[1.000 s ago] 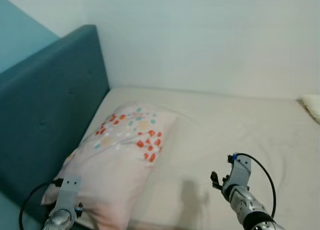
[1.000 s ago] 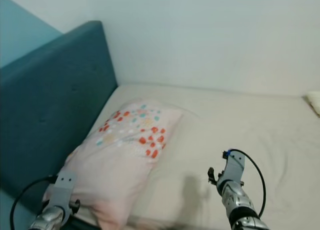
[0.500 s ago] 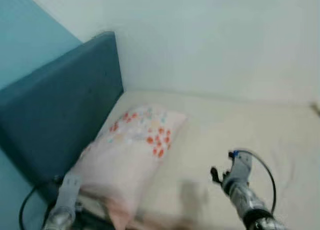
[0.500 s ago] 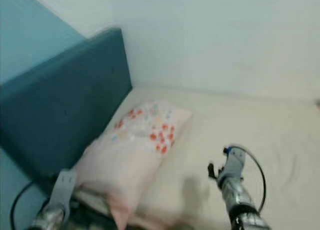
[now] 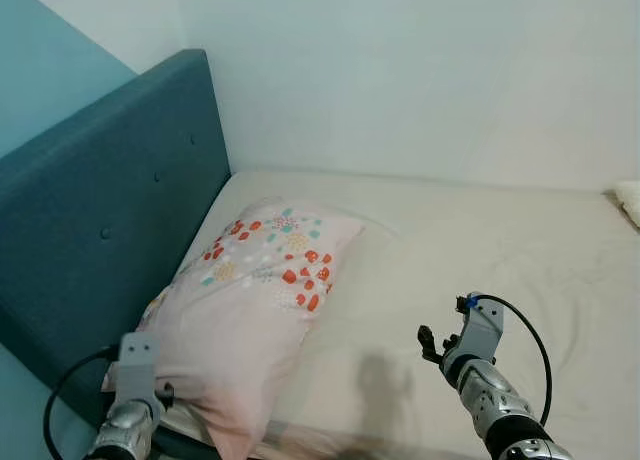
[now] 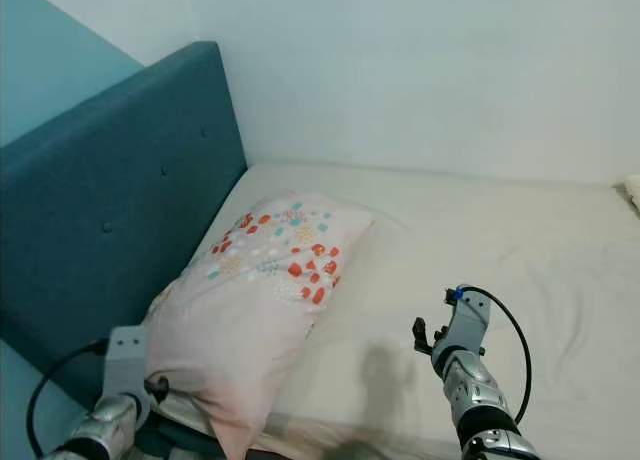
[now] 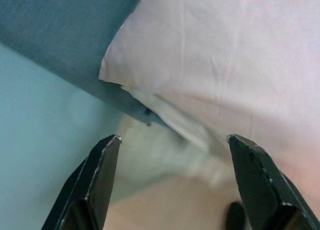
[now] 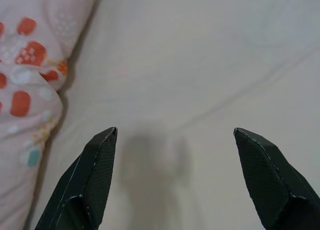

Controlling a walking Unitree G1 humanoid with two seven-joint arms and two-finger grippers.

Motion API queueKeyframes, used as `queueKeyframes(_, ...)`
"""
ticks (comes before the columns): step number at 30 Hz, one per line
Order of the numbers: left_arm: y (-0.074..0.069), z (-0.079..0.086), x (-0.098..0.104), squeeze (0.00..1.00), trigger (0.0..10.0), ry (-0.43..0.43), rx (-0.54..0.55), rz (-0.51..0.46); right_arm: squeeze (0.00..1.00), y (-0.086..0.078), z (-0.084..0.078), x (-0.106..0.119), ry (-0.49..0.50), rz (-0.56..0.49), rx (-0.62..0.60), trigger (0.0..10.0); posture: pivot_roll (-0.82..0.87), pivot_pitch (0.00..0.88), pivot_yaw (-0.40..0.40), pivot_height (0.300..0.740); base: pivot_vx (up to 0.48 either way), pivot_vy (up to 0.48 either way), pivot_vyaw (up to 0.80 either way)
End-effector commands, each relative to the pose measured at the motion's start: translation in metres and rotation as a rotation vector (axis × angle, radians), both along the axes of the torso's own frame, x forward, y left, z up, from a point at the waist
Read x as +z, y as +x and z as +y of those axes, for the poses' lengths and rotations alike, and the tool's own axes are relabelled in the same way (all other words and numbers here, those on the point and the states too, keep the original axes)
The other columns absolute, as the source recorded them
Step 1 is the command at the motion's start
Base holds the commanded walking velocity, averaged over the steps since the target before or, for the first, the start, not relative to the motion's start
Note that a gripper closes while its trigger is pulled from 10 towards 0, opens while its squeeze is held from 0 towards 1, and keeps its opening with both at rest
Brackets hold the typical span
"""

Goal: Clean up the room

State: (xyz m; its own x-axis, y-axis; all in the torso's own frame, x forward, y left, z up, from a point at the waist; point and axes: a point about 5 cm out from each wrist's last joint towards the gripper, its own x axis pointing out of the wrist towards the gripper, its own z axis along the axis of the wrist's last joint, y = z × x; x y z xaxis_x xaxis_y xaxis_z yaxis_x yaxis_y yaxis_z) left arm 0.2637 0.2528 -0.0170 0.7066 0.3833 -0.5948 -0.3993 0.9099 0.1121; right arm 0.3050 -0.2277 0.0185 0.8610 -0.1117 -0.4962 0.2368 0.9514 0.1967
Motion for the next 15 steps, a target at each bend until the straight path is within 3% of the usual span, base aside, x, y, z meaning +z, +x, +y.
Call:
queueKeyframes(1,-0.003,0.0,-0.003,0.0,10.0,-0.056,0.061,-0.001,0.0,0.0,0.002,0.001,0.015,-0.019,0.002,10.0,-0.02,0.011,0.012,0.69,0.0,0.0,0.0)
queueKeyframes(3,-0.003,0.005,-0.002,0.0,10.0,-0.153,0.169,-0.037,0.0,0.0,0.005,0.003,0.035,-0.054,0.021,10.0,-0.03,0.03,0.011,0.68,0.0,0.0,0.0)
queueKeyframes(5,-0.003,0.006,-0.001,0.0,10.0,-0.182,0.2,-0.048,0.0,0.0,0.006,0.003,0.042,-0.069,0.026,10.0,-0.03,0.036,0.011,0.675,0.0,0.0,0.0)
queueKeyframes(7,-0.004,0.009,-0.001,0.0,10.0,-0.264,0.258,-0.076,0.0,0.002,0.01,0.008,0.094,-0.124,0.041,10.0,-0.03,0.047,0.01,0.665,0.0,0.0,0.0)
queueKeyframes(10,-0.003,0.007,-0.002,0.0,10.0,-0.367,0.279,-0.111,0.0,0.005,0.016,0.018,0.204,-0.224,0.069,10.0,-0.03,0.075,0.009,0.65,0.0,0.0,0.0)
queueKeyframes(15,-0.002,0.005,-0.002,0.0,10.0,-0.459,0.294,-0.148,0.0,0.009,0.023,0.028,0.284,-0.283,0.095,10.0,-0.02,0.11,0.007,0.635,0.0,0.0,0.0)
